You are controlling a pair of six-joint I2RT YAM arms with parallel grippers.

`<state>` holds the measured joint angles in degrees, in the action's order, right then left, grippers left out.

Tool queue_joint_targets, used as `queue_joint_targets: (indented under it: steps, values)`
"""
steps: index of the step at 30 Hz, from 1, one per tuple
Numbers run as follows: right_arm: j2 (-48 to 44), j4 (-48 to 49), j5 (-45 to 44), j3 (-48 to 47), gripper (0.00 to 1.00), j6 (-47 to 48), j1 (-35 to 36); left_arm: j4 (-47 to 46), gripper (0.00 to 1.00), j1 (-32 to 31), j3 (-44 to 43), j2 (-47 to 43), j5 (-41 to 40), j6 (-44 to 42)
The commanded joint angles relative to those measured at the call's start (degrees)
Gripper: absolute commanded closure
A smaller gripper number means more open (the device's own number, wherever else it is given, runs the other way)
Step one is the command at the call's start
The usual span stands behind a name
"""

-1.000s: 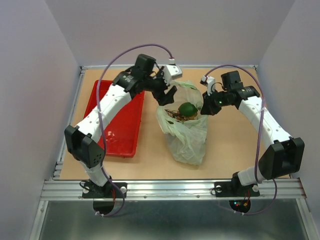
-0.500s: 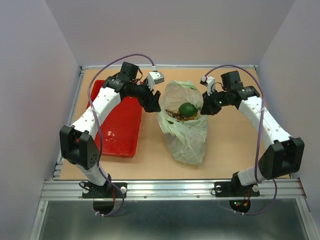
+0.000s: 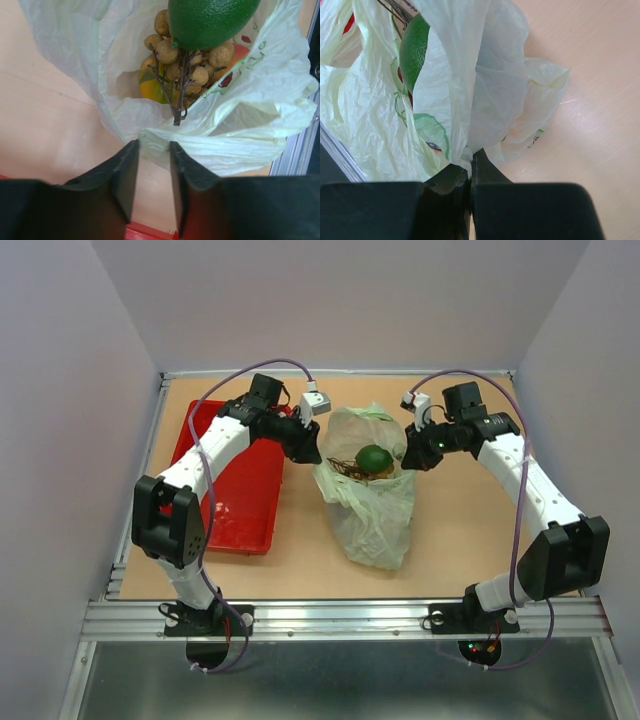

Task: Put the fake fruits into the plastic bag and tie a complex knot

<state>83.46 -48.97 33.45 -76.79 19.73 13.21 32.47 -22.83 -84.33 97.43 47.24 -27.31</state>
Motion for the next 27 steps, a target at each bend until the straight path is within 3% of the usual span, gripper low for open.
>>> queue_joint_targets:
  steps: [1, 2, 3, 4, 10, 11, 12, 13, 14, 15, 17, 18, 19, 20, 21, 22, 24, 27]
  values:
    - [-3.0, 1.4, -0.6, 1.8, 1.0, -0.4, 0.4, -1.4, 0.7, -0.2, -2.1, -2.1, 4.9, 0.2]
    - [-3.3, 1.5, -0.7, 2.1, 1.0, -0.6, 0.4, -2.2, 0.79, -0.2, -2.6, -2.6, 5.7, 1.1]
    - [-3.6, 1.8, -0.8, 2.8, 1.0, -0.9, 0.4, -2.3, 0.96, -0.2, -4.2, -3.1, 7.6, 2.8]
    - [-3.8, 2.1, -0.8, 3.2, 1.0, -1.4, 0.4, -2.4, 1.0, -0.3, -5.3, -3.3, 8.4, 3.9]
    - [-8.4, 6.8, -1.4, 8.4, 0.97, -7.1, 0.4, -1.4, 1.0, -0.3, -18.2, -3.6, 11.6, 8.1]
    - [-9.1, 7.1, -0.7, 9.0, 0.9, -7.2, 0.3, -1.0, 1.0, -0.3, -19.8, -3.6, 11.8, 7.9]
    - [-11.1, 7.5, 0.1, 9.5, 0.63, -7.5, 0.4, -0.5, 1.0, -0.4, -21.1, -3.6, 12.6, 7.5]
    - [-12.2, 9.4, -0.5, 10.7, 0.48, -9.9, 0.3, 0.8, 1.0, -0.5, -23.5, -4.0, 12.8, 6.4]
    - [-13.5, 10.6, -1.7, 11.0, 0.38, -10.9, 0.4, 1.6, 1.0, -0.7, -24.4, -4.1, 12.6, 6.0]
    - [-14.3, 11.3, -3.3, 11.1, 0.38, -11.6, 0.4, 2.5, 1.0, -0.8, -24.8, -4.2, 12.5, 5.5]
    - [-15.4, 12.0, -6.7, 11.1, 0.6, -11.7, 0.4, 4.9, 1.0, -1.0, -24.2, -4.7, 11.6, 4.2]
    - [-15.6, 12.0, -6.7, 11.1, 0.72, -11.5, 0.3, 5.1, 0.89, -1.0, -21.9, -5.3, 8.4, 4.9]
    - [-15.9, 12.0, -6.2, 11.4, 0.73, -11.2, 0.3, 4.5, 0.72, -0.9, -20.3, -5.7, 6.6, 6.4]
    - [-15.9, 12.0, -4.9, 12.0, 0.68, -10.4, 0.4, 3.0, 0.37, -1.1, -18.7, -6.1, 1.8, 10.5]
    - [-15.8, 12.1, -4.9, 12.2, 0.68, -10.4, 0.4, 1.9, 0.33, -1.0, -17.3, -6.4, 1.8, 10.5]
    - [-15.7, 12.0, -5.0, 12.2, 0.58, -10.6, 0.3, 1.8, 0.32, -0.8, -15.3, -6.5, 0.6, 11.7]
    - [-15.8, 11.9, -7.1, 11.8, 0.51, -11.1, 0.3, 1.1, 0.3, -0.8, -13.2, -6.9, -1.1, 13.7]
    - [-16.2, 12.0, -9.3, 10.5, 0.49, -11.1, 0.3, -2.9, 0.29, -0.8, -7.7, -8.4, -3.4, 17.5]
